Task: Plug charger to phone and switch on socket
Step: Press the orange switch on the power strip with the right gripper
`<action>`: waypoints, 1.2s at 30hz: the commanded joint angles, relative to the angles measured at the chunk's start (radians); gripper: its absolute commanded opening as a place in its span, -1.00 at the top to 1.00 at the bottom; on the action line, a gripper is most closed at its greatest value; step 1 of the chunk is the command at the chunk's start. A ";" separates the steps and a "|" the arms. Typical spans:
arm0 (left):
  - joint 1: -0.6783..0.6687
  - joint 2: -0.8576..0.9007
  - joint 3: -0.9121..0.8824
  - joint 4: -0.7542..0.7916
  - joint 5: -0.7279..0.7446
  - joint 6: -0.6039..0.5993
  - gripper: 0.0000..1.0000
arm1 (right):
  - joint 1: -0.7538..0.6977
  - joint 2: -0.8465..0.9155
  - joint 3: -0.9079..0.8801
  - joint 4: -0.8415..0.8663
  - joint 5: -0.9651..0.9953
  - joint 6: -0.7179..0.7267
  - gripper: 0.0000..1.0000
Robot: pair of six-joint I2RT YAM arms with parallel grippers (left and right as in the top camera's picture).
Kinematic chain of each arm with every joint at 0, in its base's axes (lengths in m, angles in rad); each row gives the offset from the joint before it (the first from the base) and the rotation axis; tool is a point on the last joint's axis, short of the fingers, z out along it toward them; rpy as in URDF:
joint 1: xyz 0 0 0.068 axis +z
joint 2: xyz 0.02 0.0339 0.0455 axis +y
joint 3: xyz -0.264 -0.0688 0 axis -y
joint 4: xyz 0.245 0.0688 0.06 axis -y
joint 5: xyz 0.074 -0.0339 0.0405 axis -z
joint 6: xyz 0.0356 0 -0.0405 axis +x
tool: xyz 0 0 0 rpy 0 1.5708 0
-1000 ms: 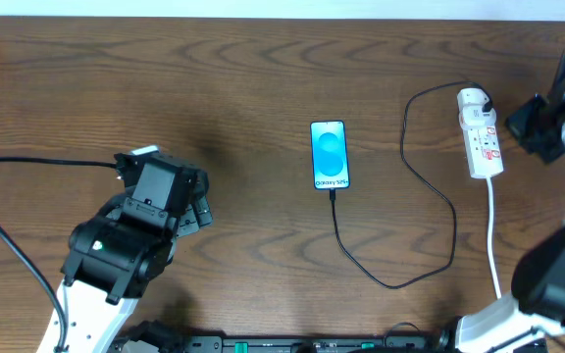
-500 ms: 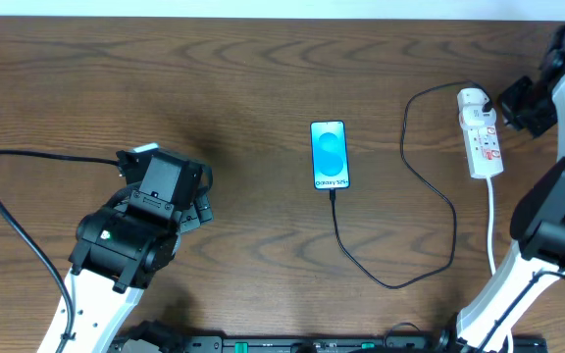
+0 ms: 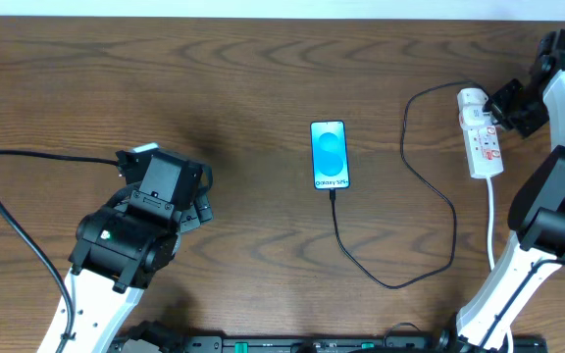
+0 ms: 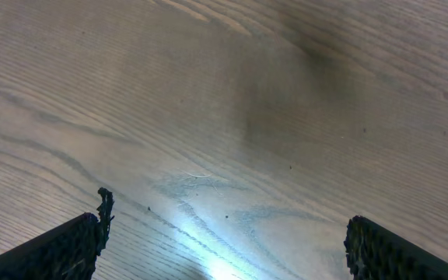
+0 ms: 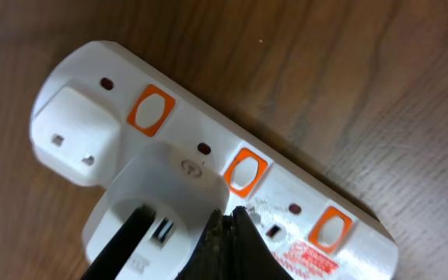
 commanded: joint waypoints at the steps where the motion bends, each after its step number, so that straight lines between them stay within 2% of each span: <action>1: -0.003 0.000 -0.004 -0.003 -0.018 -0.009 -0.99 | -0.001 0.053 0.018 0.003 -0.009 -0.019 0.98; 9: -0.003 0.000 -0.004 -0.003 -0.018 -0.009 -1.00 | 0.051 0.153 0.018 0.033 -0.087 -0.100 0.98; 16: -0.003 0.000 -0.004 -0.003 -0.018 -0.009 -0.99 | 0.100 0.143 0.019 0.039 -0.121 -0.138 0.98; 27: -0.003 0.000 -0.004 -0.003 -0.018 -0.009 -0.99 | 0.155 0.154 0.016 0.026 -0.351 -0.188 0.98; 36: -0.003 0.000 -0.004 -0.003 -0.018 -0.009 -0.99 | 0.182 0.153 0.016 -0.019 -0.336 -0.175 0.98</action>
